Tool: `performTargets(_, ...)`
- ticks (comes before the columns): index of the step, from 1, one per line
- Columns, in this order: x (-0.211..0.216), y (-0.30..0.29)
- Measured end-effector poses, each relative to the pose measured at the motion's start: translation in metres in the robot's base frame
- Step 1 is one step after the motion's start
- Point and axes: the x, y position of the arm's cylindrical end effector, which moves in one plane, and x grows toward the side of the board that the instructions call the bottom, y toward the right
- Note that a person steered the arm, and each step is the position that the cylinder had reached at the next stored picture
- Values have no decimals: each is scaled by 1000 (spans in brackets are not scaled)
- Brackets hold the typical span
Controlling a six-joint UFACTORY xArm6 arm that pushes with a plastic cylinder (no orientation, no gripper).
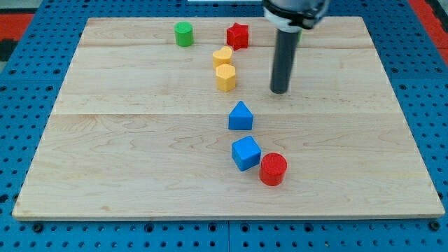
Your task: Push the triangle left below the hexagon
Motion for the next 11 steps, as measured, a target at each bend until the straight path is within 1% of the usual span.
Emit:
performTargets(1,25,22)
performTargets(2,52,13)
performTargets(3,67,-15)
performTargets(4,64,-69)
performTargets(5,62,-101)
performTargets(6,74,-103)
performTargets(7,96,-117)
performTargets(8,77,-135)
performTargets(9,64,-135)
performTargets(10,65,-135)
performTargets(11,67,-120)
